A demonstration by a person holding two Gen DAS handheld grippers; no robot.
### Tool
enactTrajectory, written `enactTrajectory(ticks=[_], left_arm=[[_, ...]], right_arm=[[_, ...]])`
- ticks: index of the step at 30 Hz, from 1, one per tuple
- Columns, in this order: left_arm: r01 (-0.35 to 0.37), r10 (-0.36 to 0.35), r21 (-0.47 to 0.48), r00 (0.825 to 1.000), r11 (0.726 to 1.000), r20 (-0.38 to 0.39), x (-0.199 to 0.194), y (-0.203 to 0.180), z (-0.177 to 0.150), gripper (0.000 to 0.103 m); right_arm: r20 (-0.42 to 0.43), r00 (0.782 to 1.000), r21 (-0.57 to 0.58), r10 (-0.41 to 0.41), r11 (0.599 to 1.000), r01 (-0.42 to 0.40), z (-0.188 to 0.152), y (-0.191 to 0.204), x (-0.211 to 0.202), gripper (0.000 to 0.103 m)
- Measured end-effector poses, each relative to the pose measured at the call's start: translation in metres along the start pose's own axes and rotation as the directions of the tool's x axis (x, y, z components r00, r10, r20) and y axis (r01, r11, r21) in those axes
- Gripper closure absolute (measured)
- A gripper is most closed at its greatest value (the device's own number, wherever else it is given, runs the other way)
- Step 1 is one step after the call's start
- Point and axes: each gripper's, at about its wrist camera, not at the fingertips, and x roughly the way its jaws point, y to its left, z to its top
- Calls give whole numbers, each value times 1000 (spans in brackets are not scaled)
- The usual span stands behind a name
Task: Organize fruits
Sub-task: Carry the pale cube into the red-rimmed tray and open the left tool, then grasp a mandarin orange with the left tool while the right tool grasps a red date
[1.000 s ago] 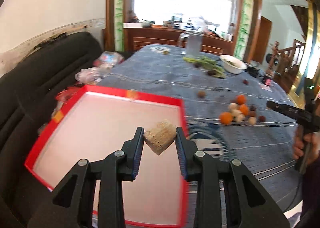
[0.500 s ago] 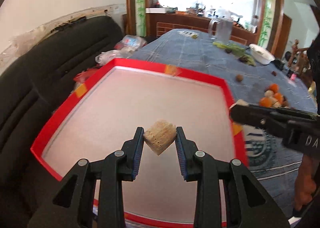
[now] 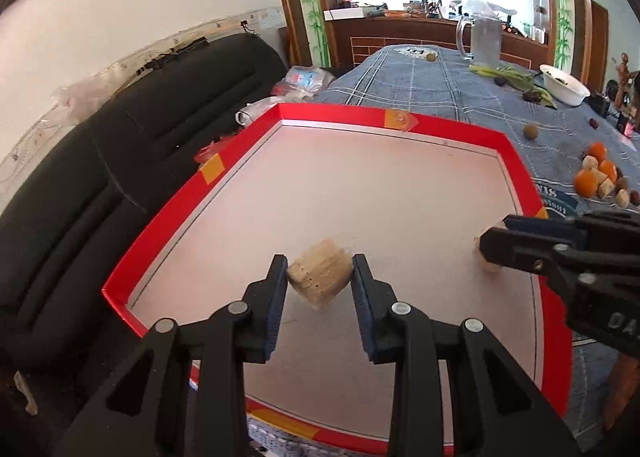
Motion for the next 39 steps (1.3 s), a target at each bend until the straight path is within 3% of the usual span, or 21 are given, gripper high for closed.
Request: enactTrajectory(ticks=[4, 5, 13, 21, 26, 28, 31, 33, 35, 39], left_arm=[[-69, 68, 10, 997, 998, 39, -11, -3, 4, 30], [-80, 79, 10, 996, 997, 51, -14, -3, 5, 27], [-114, 110, 28, 987, 993, 116, -40, -20, 14, 14], [-103, 87, 109, 986, 989, 140, -57, -59, 19, 10], [7, -32, 189, 991, 982, 128, -65, -102, 25, 10], [71, -97, 232, 990, 970, 105, -64, -126, 27, 10], [162, -183, 271, 982, 949, 54, -59, -159, 29, 10], [201, -218, 294, 976, 934, 23, -55, -181, 31, 10], [229, -241, 306, 970, 924, 1, -49, -195, 35, 10], [281, -283, 318, 958, 905, -41, -36, -217, 38, 10]], right_arm=[[65, 998, 6, 18, 1000, -18, 3, -3, -18, 69], [89, 996, 11, 17, 1000, -18, 3, -6, -24, 66], [191, 981, 73, -32, 997, 19, 0, -42, -71, 65], [230, 966, 164, -115, 983, 78, -13, -103, -127, 63], [212, 949, 251, -232, 952, 177, -30, -164, -168, 62], [190, 938, 336, -291, 917, 216, -39, -200, -186, 62], [197, 927, 467, -318, 862, 197, -56, -241, -201, 62], [161, 937, 535, -310, 825, 181, -62, -256, -200, 60], [130, 951, 534, -279, 828, 169, -61, -256, -191, 60], [61, 948, 483, -313, 840, 247, -60, -247, -174, 60]])
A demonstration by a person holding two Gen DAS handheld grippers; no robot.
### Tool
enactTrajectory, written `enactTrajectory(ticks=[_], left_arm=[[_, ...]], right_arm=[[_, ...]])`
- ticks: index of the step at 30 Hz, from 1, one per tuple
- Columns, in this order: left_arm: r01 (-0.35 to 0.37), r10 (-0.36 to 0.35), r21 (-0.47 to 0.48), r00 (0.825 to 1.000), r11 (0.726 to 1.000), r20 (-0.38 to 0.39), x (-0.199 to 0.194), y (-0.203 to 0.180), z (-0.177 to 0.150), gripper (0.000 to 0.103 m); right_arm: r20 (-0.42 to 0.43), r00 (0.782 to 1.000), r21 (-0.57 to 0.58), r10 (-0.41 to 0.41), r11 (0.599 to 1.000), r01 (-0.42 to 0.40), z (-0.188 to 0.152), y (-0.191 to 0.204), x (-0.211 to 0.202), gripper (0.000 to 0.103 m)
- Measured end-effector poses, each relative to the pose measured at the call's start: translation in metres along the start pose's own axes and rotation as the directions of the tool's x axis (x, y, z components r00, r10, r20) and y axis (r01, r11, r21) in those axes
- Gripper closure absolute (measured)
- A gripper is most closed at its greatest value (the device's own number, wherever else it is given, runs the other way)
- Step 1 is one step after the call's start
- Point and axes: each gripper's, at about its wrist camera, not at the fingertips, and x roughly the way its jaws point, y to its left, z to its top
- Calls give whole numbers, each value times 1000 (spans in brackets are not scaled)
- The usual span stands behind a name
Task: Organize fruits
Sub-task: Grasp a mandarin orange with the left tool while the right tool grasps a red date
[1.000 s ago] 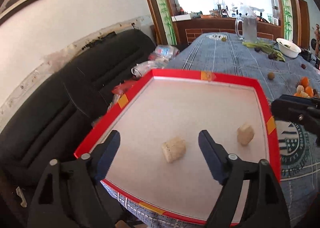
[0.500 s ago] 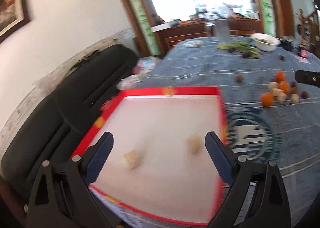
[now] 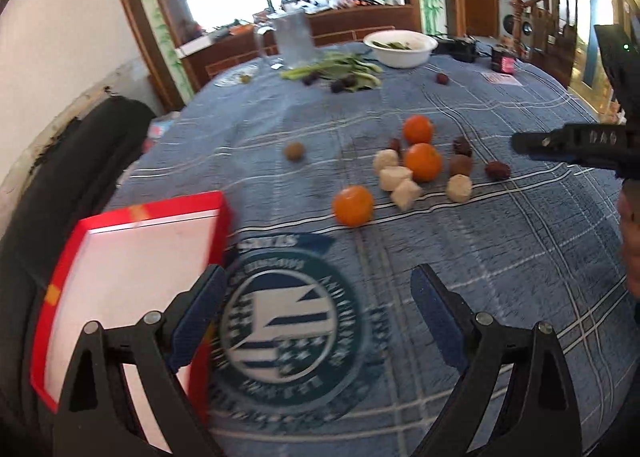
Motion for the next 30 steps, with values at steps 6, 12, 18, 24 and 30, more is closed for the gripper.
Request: enactTrajectory(ticks=[6, 12, 18, 24, 30], left_arm=[[-43, 44, 28, 998, 999, -38, 31, 8, 16, 9], [24, -21, 35, 996, 999, -82, 54, 13, 33, 9], [51, -48, 24, 993, 998, -109, 74, 8, 40, 14], [123, -121, 10, 986, 992, -115, 80, 6, 39, 41], [193, -194, -16, 975, 981, -107, 79, 5, 39, 63]], right_arm=[[-22, 999, -67, -49, 997, 47, -5, 7, 16, 60], [-49, 993, -126, -108, 987, 101, -7, 12, 30, 60], [-24, 987, -200, -161, 968, 153, -12, 20, 32, 67], [-14, 985, -208, -174, 964, 167, -10, 18, 32, 75], [-11, 984, -207, -179, 963, 173, -11, 18, 32, 75]])
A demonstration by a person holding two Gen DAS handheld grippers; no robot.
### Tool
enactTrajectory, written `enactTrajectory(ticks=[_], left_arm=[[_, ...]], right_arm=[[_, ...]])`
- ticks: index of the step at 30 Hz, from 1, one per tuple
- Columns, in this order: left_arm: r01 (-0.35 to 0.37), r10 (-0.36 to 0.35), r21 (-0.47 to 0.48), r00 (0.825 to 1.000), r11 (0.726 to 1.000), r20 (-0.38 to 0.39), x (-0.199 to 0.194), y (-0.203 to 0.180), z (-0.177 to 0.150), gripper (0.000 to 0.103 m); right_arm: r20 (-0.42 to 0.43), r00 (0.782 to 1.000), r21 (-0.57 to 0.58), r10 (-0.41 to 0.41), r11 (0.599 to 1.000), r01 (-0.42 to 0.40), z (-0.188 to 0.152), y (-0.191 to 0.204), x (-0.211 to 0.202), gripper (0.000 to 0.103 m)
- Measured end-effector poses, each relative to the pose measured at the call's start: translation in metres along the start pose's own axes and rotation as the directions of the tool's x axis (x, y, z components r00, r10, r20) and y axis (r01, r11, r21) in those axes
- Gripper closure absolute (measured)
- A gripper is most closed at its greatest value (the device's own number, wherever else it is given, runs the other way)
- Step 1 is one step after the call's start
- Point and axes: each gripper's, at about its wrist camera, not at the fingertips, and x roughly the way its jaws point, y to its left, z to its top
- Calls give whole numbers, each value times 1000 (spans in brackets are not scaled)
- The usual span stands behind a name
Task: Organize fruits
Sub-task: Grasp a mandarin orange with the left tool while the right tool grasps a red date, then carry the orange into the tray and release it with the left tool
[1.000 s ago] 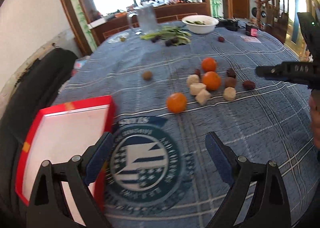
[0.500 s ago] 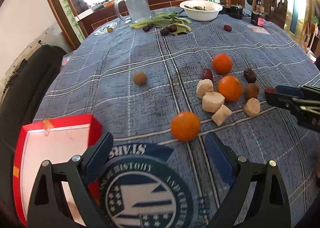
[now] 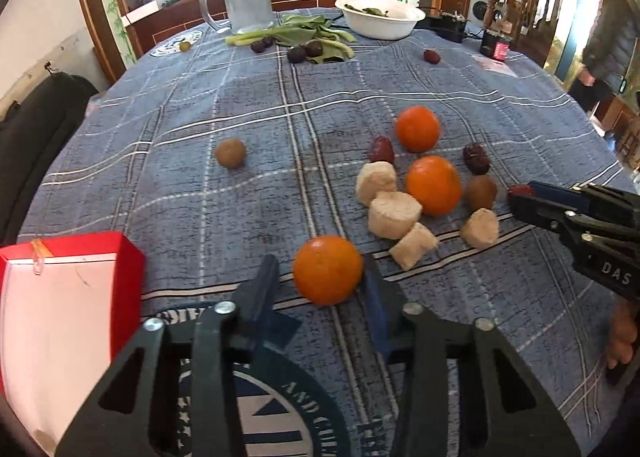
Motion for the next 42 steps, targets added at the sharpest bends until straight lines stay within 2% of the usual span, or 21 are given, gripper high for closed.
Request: enactTrajectory(ticks=[3, 9, 17, 21, 29, 34, 42], left_arm=[[8, -8, -9, 1000, 1000, 3, -1, -2, -1, 69], [6, -6, -16, 1000, 1000, 16, -9, -10, -5, 69], [54, -47, -56, 993, 997, 111, -55, -15, -23, 69], [81, -71, -65, 988, 995, 134, -73, -18, -30, 69], [124, -114, -45, 978, 991, 175, -102, -32, -31, 69], [130, -122, -27, 972, 991, 202, -116, -41, -34, 69], [117, -112, -10, 972, 993, 208, -119, -49, -36, 69]], right_arm=[[8, 1000, 13, -16, 1000, 16, 0, -1, -2, 75], [43, 999, 88, -20, 996, 16, 2, -14, -10, 75], [86, 996, 178, -32, 984, 17, 3, -28, -17, 75], [105, 994, 221, -36, 975, 12, 3, -34, -22, 75], [135, 990, 260, -37, 966, 0, 2, -40, -28, 75], [158, 987, 284, -37, 959, -9, 3, -43, -33, 75], [186, 982, 307, -35, 951, -24, 4, -47, -39, 75]])
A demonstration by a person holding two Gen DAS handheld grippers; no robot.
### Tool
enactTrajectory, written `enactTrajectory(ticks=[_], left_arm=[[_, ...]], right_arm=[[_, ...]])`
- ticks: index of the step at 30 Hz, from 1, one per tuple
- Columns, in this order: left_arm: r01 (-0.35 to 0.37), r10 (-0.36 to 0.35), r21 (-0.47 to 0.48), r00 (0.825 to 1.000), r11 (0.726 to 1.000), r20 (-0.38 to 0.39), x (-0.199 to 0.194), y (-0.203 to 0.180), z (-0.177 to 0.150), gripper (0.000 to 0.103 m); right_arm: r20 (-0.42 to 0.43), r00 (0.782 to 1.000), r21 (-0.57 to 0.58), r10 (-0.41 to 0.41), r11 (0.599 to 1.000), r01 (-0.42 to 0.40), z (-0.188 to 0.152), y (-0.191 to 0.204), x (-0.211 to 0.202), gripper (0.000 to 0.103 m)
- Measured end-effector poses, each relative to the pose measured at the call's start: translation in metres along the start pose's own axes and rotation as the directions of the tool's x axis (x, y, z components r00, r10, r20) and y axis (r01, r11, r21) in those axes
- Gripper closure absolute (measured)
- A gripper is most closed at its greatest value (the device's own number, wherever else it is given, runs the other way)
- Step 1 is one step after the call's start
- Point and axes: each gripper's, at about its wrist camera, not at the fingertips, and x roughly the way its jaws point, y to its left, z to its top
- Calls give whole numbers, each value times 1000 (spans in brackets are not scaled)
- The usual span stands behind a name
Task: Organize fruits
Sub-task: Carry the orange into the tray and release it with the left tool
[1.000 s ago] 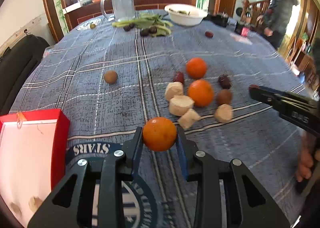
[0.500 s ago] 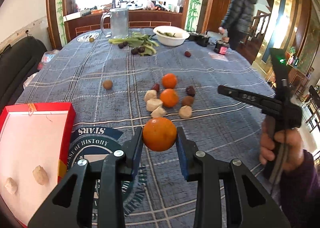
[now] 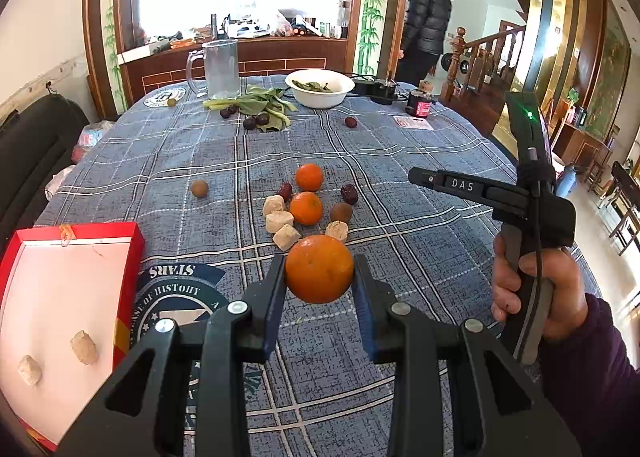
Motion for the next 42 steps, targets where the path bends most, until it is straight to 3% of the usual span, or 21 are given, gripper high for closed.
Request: enactTrajectory(ticks=[7, 12, 22, 32, 37, 42], left_arm=[[-17, 17, -18, 1000, 1000, 8, -5, 5, -4, 69], [-65, 67, -65, 997, 996, 26, -15, 27, -9, 69], [-185, 197, -194, 979, 963, 46, -42, 90, -29, 69], [-247, 269, -244, 961, 938, 59, -58, 117, -48, 69], [-294, 323, -252, 943, 922, 80, -68, 126, -53, 69], [-364, 396, -241, 913, 900, 98, -78, 135, -59, 69]], right_arm=[[2, 1000, 6, 5, 1000, -5, 0, -2, -1, 75], [22, 999, 12, 30, 999, -31, 0, -1, -6, 75], [161, 982, -19, 103, 995, -101, 4, 5, -29, 75], [166, 985, -33, 50, 998, -45, 3, 4, -24, 75], [137, 990, -34, 35, 999, -31, 2, 7, -15, 75], [81, 985, -33, 150, 989, -148, -4, 45, -13, 75]])
